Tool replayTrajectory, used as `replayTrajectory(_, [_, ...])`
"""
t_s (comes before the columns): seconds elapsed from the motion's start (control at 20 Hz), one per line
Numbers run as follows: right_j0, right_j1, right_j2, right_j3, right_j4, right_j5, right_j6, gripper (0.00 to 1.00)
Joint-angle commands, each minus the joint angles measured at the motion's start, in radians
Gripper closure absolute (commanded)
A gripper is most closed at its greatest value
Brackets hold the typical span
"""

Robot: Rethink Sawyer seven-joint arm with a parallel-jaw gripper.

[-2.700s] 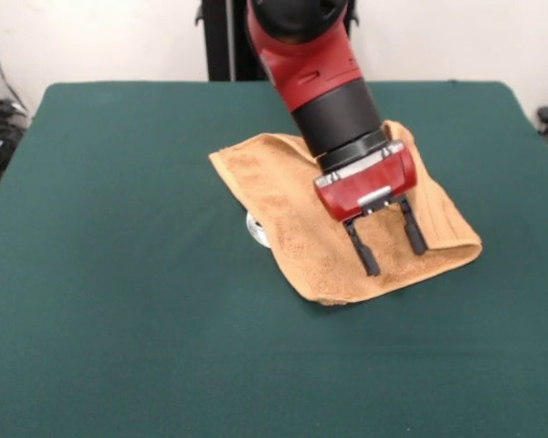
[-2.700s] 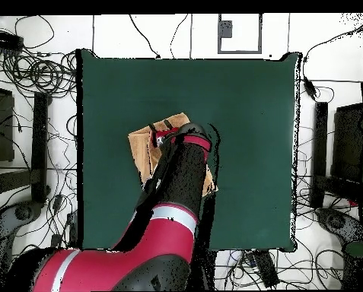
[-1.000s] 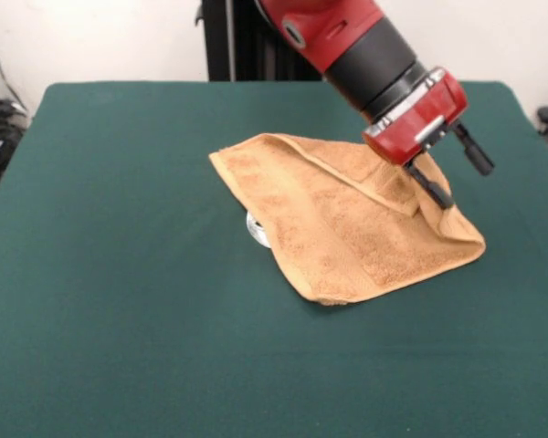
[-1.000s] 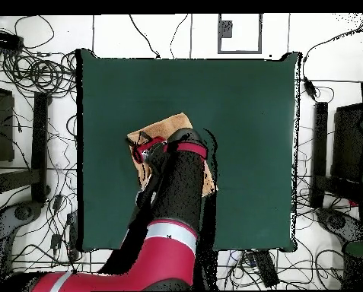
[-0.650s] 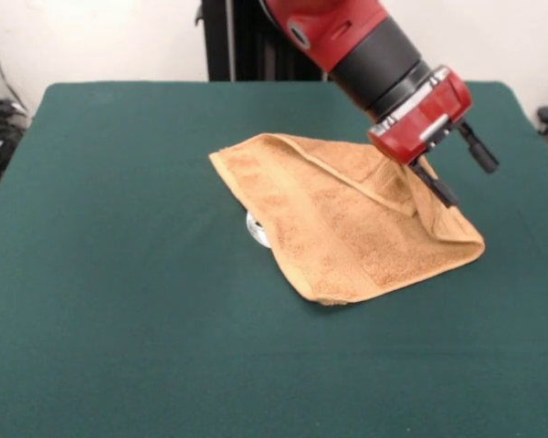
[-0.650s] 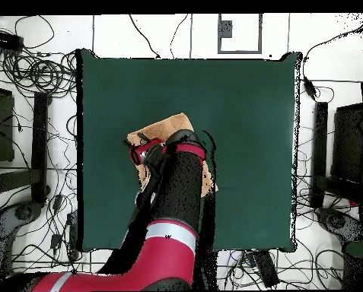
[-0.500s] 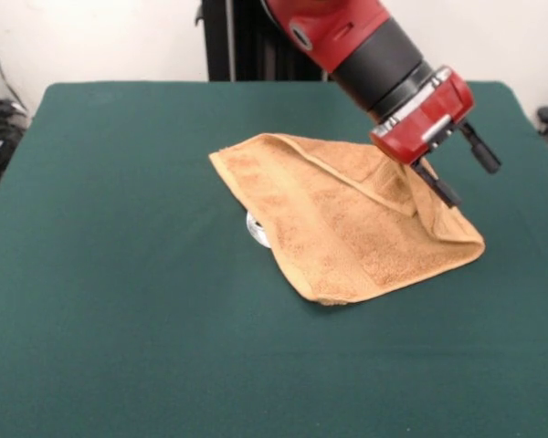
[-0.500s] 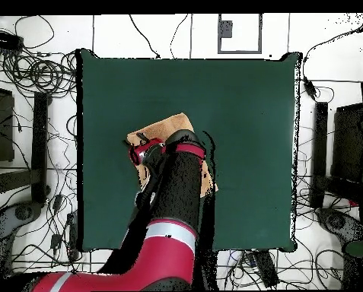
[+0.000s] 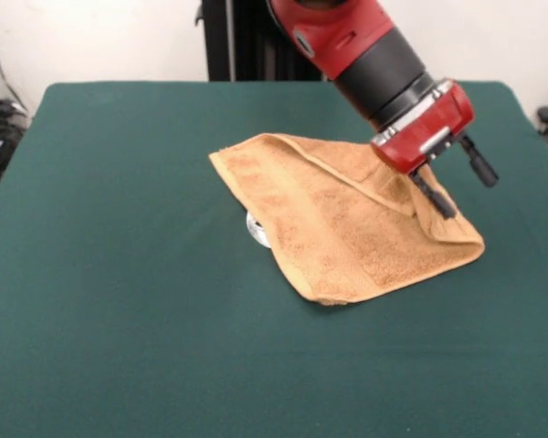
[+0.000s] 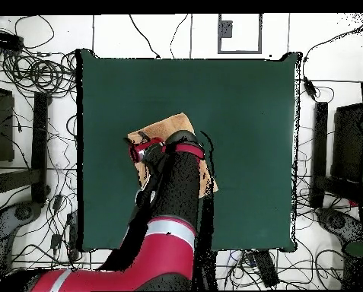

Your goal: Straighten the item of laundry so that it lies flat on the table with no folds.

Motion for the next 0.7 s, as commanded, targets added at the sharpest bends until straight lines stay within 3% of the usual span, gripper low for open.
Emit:
replayTrajectory(0.05, [0.022, 0.112, 0.078, 0.009, 0.077, 0.246, 0.034, 0.00])
replayTrajectory(0.35, [-0.007, 0.136, 0.103, -0.018, 0.048, 0.252, 0.022, 0.00])
replayTrajectory(0.55, [-0.021, 0.144, 0.137, -0.043, -0.039, 0.185, 0.153, 0.00])
replayTrajectory(0.7, [-0.035, 0.138, 0.173, -0.055, -0.116, 0.062, 0.277, 0.00])
